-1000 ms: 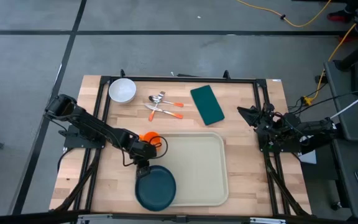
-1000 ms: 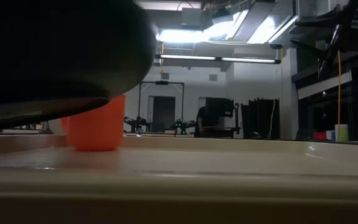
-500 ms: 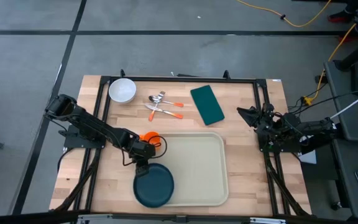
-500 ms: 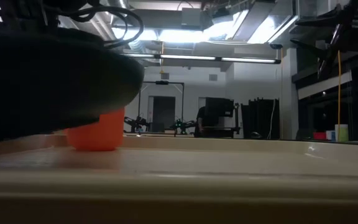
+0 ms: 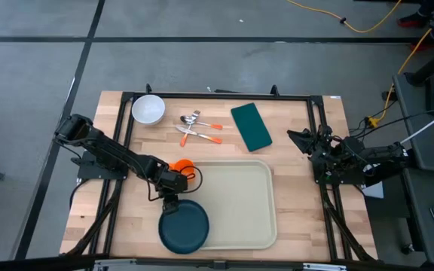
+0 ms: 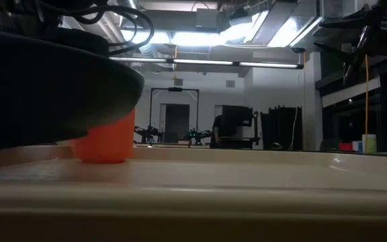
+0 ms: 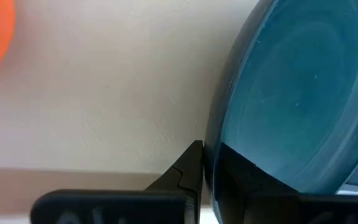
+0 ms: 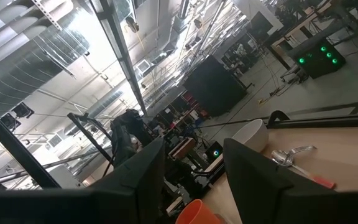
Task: Set up tray
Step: Put the black plate under the orange mug on the gray serving tray, then put the white bowl on the black plate on the gray serving tray
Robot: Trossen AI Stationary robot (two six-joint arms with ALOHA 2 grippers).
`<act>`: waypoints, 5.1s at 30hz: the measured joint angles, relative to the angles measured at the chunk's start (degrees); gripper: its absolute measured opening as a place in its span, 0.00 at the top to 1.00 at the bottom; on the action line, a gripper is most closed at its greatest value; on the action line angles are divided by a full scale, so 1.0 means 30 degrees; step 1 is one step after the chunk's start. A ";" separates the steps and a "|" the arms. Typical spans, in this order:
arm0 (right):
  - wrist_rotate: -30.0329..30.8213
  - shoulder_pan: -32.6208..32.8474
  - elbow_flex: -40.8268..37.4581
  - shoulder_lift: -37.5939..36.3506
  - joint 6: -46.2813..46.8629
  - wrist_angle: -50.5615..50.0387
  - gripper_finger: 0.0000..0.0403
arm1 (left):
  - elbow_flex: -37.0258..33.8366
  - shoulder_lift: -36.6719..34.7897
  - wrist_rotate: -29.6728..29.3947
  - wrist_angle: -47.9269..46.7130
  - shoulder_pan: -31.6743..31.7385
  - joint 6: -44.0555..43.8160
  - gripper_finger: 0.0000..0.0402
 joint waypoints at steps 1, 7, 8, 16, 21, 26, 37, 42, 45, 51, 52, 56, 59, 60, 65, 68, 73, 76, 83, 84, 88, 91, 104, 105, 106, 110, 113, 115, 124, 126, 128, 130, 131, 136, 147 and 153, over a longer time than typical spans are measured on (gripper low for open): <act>0.0000 -0.0005 0.0005 0.0000 0.0000 0.0000 0.58 | 0.0000 -0.0087 -0.0009 -0.0062 -0.0001 0.0097 0.94; 0.0000 -0.0007 0.0006 0.0000 -0.0036 0.0000 0.58 | 0.0000 -0.0624 -0.0901 -0.0440 0.0043 0.0483 0.96; 0.0000 0.0000 0.0000 0.0000 -0.0042 0.0007 0.58 | 0.0000 -0.0677 -0.1090 -0.0474 0.0063 0.0496 0.96; 0.0000 -0.0007 0.0000 0.0000 -0.0053 0.0000 0.58 | 0.0000 -0.0730 -0.2399 -0.0511 0.0057 0.0583 0.96; 0.0000 -0.0005 0.0000 0.0000 -0.0058 0.0000 0.58 | 0.0000 -0.0730 -0.2512 -0.0504 0.0057 0.0872 0.95; 0.0000 0.0000 0.0002 0.0000 -0.0058 0.0000 0.58 | 0.0000 -0.0730 -0.2428 -0.0501 0.0065 0.1073 0.95; 0.0000 -0.0003 0.0000 0.0000 -0.0073 0.0000 0.58 | -0.0015 -0.0723 -0.2153 -0.0511 0.0062 0.1364 0.86; 0.0000 -0.0006 0.0000 0.0000 -0.0073 0.0000 0.58 | -0.0015 -0.0723 -0.1994 -0.0511 0.0057 0.1357 0.80; 0.0000 -0.0001 0.0003 0.0000 -0.0073 0.0006 0.58 | -0.0015 -0.0720 -0.1696 -0.0511 0.0064 0.1358 0.79; 0.0000 -0.0002 0.0002 0.0000 -0.0099 0.0002 0.58 | -0.0015 -0.0715 -0.1690 -0.0511 0.0057 0.1357 0.78; 0.0000 0.0000 0.0000 0.0000 -0.0138 0.0006 0.58 | -0.0015 -0.0715 -0.1690 -0.0511 0.0057 0.1357 0.78; 0.0000 0.0000 0.0002 0.0000 -0.0138 0.0000 0.58 | -0.0015 -0.0715 -0.1690 -0.0544 0.0057 0.1357 0.76; 0.0000 0.0000 0.0000 0.0000 -0.0138 0.0002 0.58 | -0.0015 -0.0715 -0.1771 -0.0579 0.0059 0.1342 0.72; 0.0000 -0.0005 0.0005 0.0000 -0.0138 0.0005 0.58 | -0.0015 -0.0715 -0.1840 -0.0577 0.0057 0.1342 0.70; 0.0000 -0.0003 0.0000 0.0000 -0.0138 0.0000 0.58 | -0.0015 -0.0715 -0.1823 -0.0577 0.0254 0.1320 0.62; 0.0000 -0.0002 0.0000 0.0000 -0.0138 0.0000 0.58 | -0.0015 -0.0715 -0.1428 -0.0584 0.0511 0.1313 0.58; 0.0000 -0.0004 0.0006 0.0000 -0.0138 0.0001 0.58 | -0.0015 -0.0715 -0.0169 -0.0665 0.0914 0.1313 0.56; 0.0000 0.0000 0.0007 0.0000 -0.0139 0.0000 0.58 | -0.0015 -0.0777 0.0458 -0.1283 0.0953 0.1370 0.56; 0.0000 0.0000 0.0007 0.0007 -0.0569 0.0007 0.58 | -0.0015 -0.2677 -0.0364 -0.4269 0.0661 0.1377 0.59; 0.0000 -0.0004 0.0004 0.0007 -0.0576 0.0004 0.58 | -0.0015 -0.3255 -0.0897 -0.4389 0.0602 0.1249 0.60; -0.0003 -0.0005 0.0007 0.0007 -0.0576 0.0000 0.58 | -0.0015 -0.6002 -0.4523 -0.4535 0.0589 0.0343 0.61; -0.0131 -0.0004 0.0006 0.0007 -0.0576 0.0004 0.58 | -0.0015 -0.8087 -0.8008 -0.4562 0.0589 -0.0076 0.63; -0.0350 -0.0007 0.0007 0.0007 -0.0561 0.0177 0.58 | -0.0015 -1.3202 -2.0509 -0.3847 0.1226 0.1677 0.66; -0.0350 -0.0007 0.0007 0.0007 -0.0565 0.0203 0.58 | -0.0015 -1.3187 -2.0486 -0.3845 0.1375 0.1951 0.66; -0.0349 0.0000 0.0007 0.0007 -0.0583 0.0262 0.58 | -0.0015 -1.3146 -2.0400 -0.3869 0.1518 0.2194 0.66; -0.0335 0.0000 0.0024 0.0007 -0.0673 0.0624 0.58 | -0.0015 -1.3115 -2.0532 -0.3753 0.2123 0.2641 0.66; -0.0222 -0.0002 0.0432 0.0015 -0.1431 0.0507 0.58 | -0.0015 -1.3116 -2.1155 -0.3637 0.2579 0.2647 0.67; 0.0095 -0.0002 0.0968 0.0015 -0.2084 0.0422 0.58 | -0.0015 -1.3143 -2.1147 -0.3637 0.2884 0.2709 0.66; 0.1271 0.0000 0.4606 0.1531 -0.4269 -0.2731 0.58 | -0.0015 -1.3203 -2.0551 -0.1592 0.3943 0.5058 0.67; 0.1633 0.0000 0.5612 0.2497 -0.4006 -0.4060 0.58 | -0.0015 -1.3294 -2.0175 -0.1258 0.4180 0.5701 0.66; 0.1886 -0.0001 0.6597 0.3635 -0.3999 -0.5061 0.58 | -0.0015 -1.3363 -2.0040 -0.1089 0.4447 0.5993 0.66; 0.2254 -0.0005 0.7509 0.4776 -0.4007 -0.5715 0.58 | -0.0015 -1.3408 -2.0065 -0.1187 0.4709 0.6009 0.66; 0.2433 -0.0004 0.7928 0.5294 -0.4002 -0.5885 0.58 | -0.0015 -1.3469 -2.0066 -0.1257 0.4832 0.6103 0.66; 0.3184 -0.0007 0.9687 0.7429 -0.3651 -0.6625 0.58 | -0.0015 -1.3747 -2.0195 -0.1753 0.5848 0.6633 0.67; 0.2239 -0.1147 1.0783 0.9337 -0.1843 -0.7798 0.58 | 0.0845 -1.3665 -1.4438 -0.5945 1.0968 0.9054 0.58; 0.1372 -0.1858 1.0783 0.9867 -0.1486 -0.7739 0.58 | 0.2983 -1.3106 -1.1523 -0.9915 1.4068 1.1458 0.46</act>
